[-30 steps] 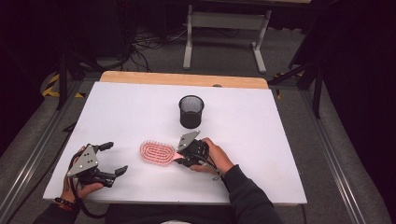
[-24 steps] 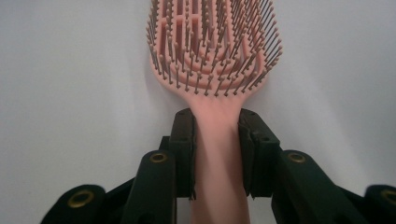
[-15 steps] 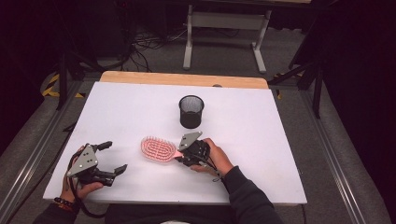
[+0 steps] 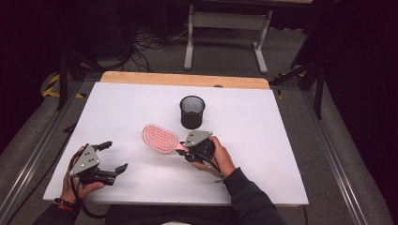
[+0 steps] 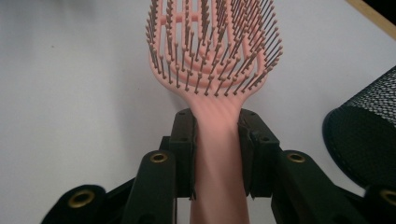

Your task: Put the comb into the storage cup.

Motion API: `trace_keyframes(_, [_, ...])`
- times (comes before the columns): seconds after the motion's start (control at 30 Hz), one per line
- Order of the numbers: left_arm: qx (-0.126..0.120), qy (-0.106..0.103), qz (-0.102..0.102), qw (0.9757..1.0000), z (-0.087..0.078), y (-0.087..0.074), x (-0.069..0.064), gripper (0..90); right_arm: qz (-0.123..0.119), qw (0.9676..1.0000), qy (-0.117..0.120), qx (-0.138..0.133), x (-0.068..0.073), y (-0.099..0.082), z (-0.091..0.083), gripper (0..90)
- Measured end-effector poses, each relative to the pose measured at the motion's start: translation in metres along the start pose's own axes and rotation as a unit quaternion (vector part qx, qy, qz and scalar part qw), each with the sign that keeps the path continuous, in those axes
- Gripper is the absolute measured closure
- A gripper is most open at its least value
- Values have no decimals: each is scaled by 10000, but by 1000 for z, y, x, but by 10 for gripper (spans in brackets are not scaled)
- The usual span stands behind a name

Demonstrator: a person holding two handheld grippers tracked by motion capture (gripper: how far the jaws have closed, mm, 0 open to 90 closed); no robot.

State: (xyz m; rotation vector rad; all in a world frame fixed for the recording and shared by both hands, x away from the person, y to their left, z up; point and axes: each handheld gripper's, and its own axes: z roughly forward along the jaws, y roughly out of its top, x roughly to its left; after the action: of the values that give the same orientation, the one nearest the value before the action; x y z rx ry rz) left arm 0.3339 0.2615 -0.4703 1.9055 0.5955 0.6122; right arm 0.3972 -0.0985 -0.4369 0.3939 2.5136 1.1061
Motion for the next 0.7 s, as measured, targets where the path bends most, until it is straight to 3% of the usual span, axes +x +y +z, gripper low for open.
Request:
trace_keyframes(0.3, [-2, -6, -51, 10000, 0, 0, 0, 61, 59, 9986, -256, -455, 1, 6, -17, 693])
trace_keyframes(0.7, [-34, -85, -118, 9999, 0, 2, 1, 61, 147, 9954, -534, -786, 2, 6, -31, 693])
